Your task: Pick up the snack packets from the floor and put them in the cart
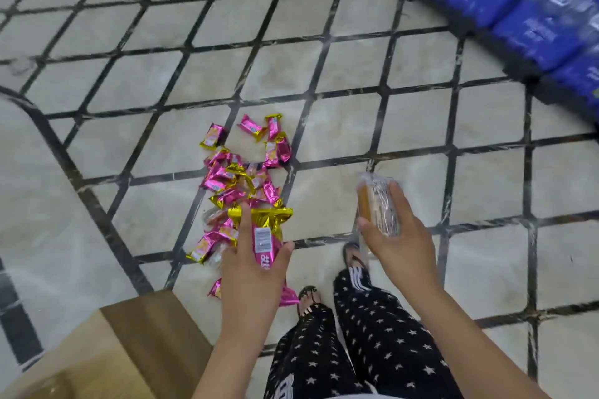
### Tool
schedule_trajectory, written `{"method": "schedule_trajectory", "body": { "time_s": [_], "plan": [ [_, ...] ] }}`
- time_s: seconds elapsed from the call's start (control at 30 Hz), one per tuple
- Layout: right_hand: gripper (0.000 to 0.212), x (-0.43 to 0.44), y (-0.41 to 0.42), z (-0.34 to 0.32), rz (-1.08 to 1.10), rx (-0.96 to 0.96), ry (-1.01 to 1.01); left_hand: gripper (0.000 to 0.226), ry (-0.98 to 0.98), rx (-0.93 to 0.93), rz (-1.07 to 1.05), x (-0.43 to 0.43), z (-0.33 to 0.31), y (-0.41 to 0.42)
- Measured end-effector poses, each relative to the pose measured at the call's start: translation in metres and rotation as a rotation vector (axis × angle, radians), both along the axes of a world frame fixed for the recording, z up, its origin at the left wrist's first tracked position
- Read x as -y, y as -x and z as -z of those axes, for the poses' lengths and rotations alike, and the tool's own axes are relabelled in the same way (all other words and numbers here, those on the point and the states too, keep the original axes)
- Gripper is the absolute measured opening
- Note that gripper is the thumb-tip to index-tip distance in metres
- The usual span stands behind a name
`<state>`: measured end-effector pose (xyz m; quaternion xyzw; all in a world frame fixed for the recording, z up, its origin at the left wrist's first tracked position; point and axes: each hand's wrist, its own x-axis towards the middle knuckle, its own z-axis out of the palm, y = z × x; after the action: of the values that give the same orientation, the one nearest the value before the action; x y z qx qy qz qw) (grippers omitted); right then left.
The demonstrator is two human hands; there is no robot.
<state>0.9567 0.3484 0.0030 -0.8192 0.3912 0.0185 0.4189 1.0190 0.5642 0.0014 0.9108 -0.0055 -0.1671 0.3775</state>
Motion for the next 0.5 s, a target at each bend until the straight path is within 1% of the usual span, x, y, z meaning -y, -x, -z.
{"method": "schedule_trajectory", "body": {
  "time_s": [0.13,0.23,0.3,0.4,0.5],
  "plan": [
    [0.077,0.018,0.056,-0.020,0.040,-0.018,-0.006,0.090,0.019,-0.012,0.131,0.023,-0.015,0.022],
    [0.077,0.043,0.096,-0.034,0.113,-0.007,-0.022,0.089,0.011,0.030,0.275,0.058,-0.031,0.027],
    [0.077,0.060,0.125,-0.042,0.185,-0.004,-0.015,0.088,-0.014,0.060,0.351,0.085,-0.043,0.033],
    [0.076,0.089,0.176,-0.050,0.341,0.054,0.002,0.087,-0.012,0.085,0.435,0.133,-0.060,0.049],
    [0.075,0.116,0.238,-0.054,0.482,0.072,-0.008,0.088,-0.063,0.100,0.556,0.191,-0.067,0.082]
  ]
}}
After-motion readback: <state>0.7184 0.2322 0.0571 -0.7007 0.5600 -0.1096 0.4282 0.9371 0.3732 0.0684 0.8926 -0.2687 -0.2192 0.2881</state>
